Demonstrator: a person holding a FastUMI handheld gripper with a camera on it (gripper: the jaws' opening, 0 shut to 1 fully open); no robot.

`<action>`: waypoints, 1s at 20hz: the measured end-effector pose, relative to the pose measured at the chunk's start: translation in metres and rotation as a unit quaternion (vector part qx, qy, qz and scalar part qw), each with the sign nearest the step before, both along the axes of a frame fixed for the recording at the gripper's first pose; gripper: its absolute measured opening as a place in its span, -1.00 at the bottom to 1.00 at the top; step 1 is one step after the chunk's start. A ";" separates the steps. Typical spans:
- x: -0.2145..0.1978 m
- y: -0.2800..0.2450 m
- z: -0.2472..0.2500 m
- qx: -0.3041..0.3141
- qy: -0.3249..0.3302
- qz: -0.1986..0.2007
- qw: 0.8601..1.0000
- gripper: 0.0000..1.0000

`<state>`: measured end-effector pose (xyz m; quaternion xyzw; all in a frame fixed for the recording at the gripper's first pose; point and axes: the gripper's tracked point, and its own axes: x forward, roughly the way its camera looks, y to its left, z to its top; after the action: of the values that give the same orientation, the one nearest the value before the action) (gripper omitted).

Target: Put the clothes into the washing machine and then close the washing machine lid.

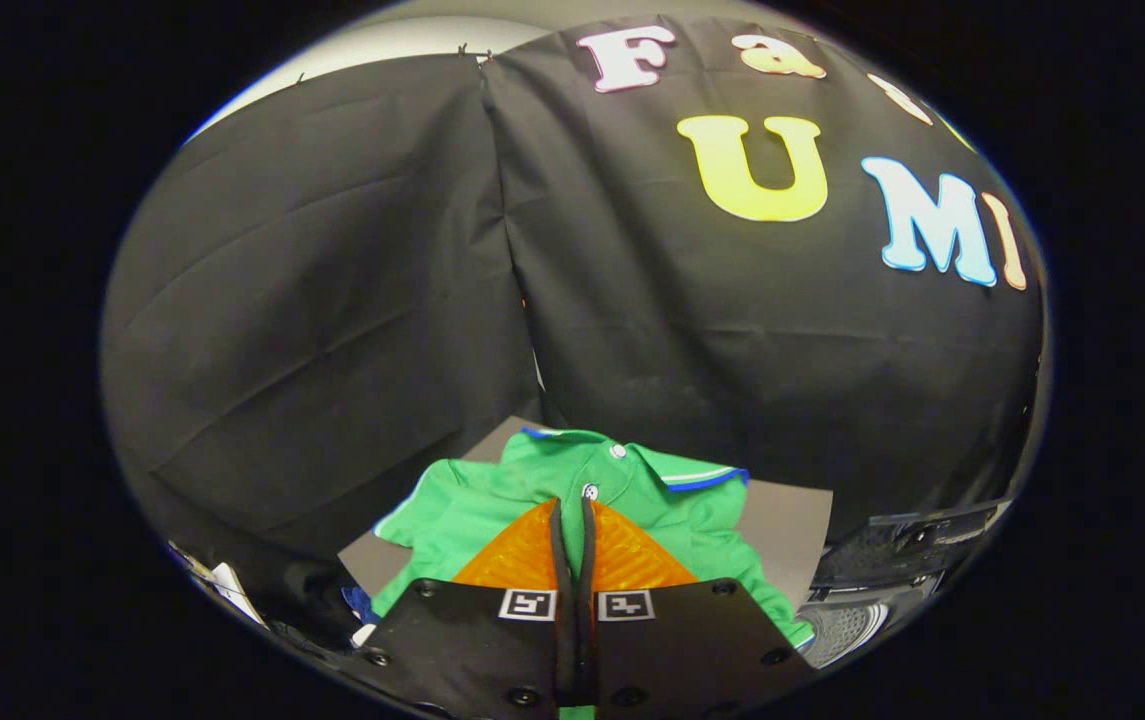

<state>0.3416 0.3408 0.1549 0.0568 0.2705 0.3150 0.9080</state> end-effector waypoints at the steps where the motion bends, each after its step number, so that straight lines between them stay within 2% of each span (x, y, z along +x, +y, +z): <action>1: 0.000 -0.002 0.009 0.004 -0.007 0.002 1.000 -0.97; 10: 0.003 -0.037 0.064 0.023 -0.063 -0.019 0.998 -0.98; 20: 0.013 -0.102 0.102 0.034 -0.105 -0.072 0.991 -0.98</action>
<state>0.3542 0.2386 0.2573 0.0733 0.1579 0.2621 0.9492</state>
